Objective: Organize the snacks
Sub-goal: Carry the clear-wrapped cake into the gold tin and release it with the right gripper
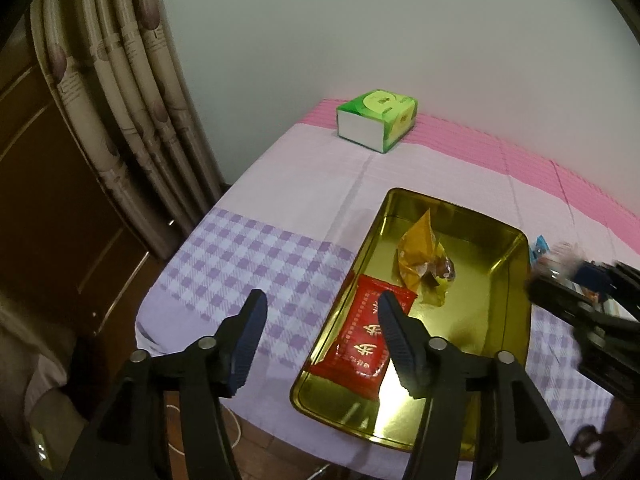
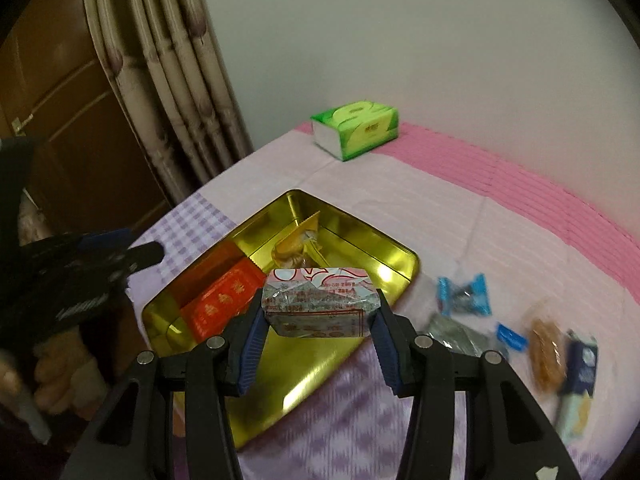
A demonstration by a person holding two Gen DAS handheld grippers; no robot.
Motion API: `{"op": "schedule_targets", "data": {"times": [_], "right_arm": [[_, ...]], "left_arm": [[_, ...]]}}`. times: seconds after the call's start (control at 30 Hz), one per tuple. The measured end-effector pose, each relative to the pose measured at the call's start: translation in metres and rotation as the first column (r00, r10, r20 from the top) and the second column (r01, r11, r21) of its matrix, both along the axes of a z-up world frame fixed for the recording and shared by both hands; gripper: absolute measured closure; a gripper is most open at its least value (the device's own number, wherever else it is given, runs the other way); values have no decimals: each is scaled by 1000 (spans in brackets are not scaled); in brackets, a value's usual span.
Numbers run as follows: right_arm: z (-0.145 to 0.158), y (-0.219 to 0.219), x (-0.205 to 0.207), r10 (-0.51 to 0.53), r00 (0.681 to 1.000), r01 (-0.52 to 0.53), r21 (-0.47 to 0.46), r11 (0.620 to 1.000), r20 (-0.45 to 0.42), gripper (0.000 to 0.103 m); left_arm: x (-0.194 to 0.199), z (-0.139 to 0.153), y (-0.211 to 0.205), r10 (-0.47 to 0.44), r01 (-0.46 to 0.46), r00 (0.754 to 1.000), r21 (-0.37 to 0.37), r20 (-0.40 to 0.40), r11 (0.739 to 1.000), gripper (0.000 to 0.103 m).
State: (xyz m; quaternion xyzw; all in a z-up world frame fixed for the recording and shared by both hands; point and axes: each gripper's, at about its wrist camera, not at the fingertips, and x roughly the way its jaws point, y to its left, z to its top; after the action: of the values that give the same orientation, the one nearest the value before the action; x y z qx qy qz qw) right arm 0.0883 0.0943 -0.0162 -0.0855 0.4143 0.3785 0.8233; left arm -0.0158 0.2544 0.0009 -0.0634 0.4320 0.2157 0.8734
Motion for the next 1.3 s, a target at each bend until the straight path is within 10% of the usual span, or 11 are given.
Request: {"op": "schedule_targets", "data": {"times": [1.3], "right_arm": [[-49, 65, 65, -59, 997, 53, -112, 992, -47, 55]], "left_arm": [[9, -11, -6, -47, 47, 998, 4, -49, 999, 40]]}}
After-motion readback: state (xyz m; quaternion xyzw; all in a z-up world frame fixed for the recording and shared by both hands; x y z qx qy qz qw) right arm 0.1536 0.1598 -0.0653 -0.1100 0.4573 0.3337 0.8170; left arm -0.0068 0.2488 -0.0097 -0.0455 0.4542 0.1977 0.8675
